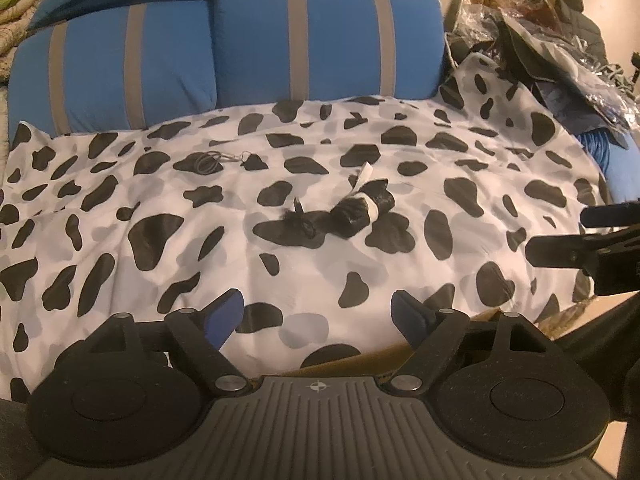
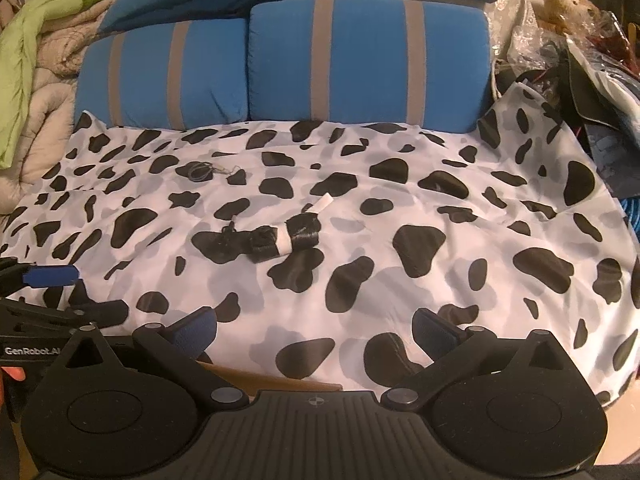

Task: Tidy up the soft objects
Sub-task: 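Lower both tools toward the black taped bundle and black USB cable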

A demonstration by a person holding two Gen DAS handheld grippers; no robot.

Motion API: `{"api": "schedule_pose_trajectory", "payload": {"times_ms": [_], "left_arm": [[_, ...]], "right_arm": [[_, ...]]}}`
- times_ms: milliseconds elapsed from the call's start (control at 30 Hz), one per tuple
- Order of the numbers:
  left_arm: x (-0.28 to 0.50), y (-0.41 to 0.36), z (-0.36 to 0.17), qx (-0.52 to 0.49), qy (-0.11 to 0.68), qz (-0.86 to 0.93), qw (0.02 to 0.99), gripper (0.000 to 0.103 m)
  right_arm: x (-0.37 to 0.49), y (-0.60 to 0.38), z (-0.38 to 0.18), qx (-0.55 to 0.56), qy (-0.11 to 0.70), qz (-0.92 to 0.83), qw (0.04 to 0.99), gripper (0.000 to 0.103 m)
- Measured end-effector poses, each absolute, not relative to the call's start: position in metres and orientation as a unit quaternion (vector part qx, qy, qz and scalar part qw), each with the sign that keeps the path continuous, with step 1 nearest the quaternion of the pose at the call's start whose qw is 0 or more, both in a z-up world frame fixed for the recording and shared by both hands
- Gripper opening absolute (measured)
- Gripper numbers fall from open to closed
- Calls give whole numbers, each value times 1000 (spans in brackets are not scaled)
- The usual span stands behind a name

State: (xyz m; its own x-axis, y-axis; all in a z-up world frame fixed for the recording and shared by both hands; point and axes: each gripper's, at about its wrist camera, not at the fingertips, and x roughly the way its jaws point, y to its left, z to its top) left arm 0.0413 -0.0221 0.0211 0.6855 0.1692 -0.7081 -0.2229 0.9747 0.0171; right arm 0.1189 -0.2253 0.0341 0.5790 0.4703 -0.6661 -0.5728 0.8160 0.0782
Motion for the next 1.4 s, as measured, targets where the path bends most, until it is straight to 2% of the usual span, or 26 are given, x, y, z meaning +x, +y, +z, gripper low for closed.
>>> {"api": "schedule_pose_trajectory", "payload": {"times_ms": [733,900,1400], "left_arm": [[55,-7,26,-19,380,108,918,81],[64,3,24,-48,383,95,918,81],[103,22,18,4,375,126,918,81]], "right_arm": [[137,-209,30,-117,327,260,901,103],[151,-206,28,-129,334,262,896,103],[199,-183,14,-112,370,296,873,103]]}}
